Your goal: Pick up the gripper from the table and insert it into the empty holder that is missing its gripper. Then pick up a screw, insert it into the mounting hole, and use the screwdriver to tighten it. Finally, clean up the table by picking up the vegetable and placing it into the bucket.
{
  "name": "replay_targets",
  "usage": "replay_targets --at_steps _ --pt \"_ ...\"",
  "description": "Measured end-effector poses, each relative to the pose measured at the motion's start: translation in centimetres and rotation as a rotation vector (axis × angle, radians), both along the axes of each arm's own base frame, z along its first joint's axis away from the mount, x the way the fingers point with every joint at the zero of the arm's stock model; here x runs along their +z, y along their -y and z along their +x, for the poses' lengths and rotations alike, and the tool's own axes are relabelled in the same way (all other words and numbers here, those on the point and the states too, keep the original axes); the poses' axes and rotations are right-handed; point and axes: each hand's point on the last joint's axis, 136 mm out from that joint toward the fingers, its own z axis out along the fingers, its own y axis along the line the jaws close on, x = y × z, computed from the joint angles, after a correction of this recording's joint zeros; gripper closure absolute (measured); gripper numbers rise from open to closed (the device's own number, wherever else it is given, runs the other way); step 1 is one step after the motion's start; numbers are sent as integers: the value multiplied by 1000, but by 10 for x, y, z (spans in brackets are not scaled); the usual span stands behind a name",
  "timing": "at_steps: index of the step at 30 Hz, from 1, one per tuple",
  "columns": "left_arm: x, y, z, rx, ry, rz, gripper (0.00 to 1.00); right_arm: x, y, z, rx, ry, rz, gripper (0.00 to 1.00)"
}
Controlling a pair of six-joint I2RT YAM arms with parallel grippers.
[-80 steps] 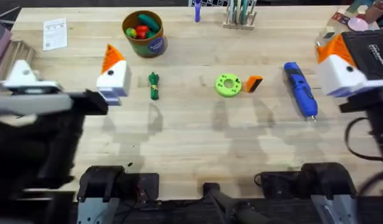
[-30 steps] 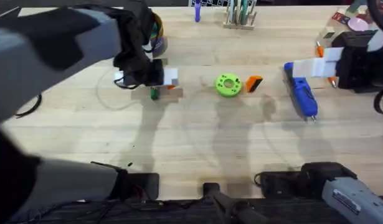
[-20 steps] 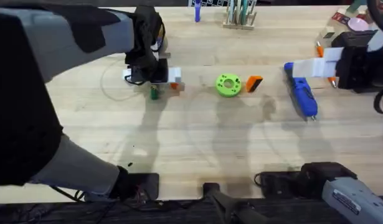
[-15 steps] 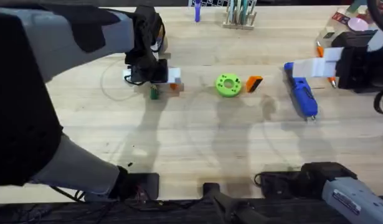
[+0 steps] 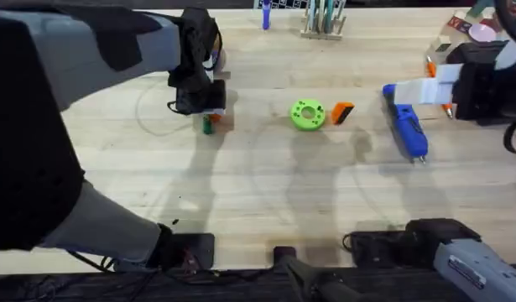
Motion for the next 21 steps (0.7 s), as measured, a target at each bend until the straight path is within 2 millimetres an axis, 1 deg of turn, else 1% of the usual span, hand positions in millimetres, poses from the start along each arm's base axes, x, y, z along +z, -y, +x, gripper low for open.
replay_targets --at_steps 7,10,13,15,16,19,21 --pt "2 -2 1 6 4 -1 997 0 0 0 0 0 0 10" --pt "13 -2 1 7 34 -9 997 0 0 0 0 0 0 11" --pt "41 -2 2 6 99 -24 997 0 0 0 0 0 0 11" --pt "68 -2 1 6 164 -40 997 0 0 0 0 0 0 10" --pt "83 -2 -1 6 198 -48 997 0 0 0 0 -1 0 10" --pt "118 -5 -12 7 279 -67 997 0 0 0 0 -1 0 10" --pt "134 -7 -21 7 313 -76 997 0 0 0 0 -1 0 10"
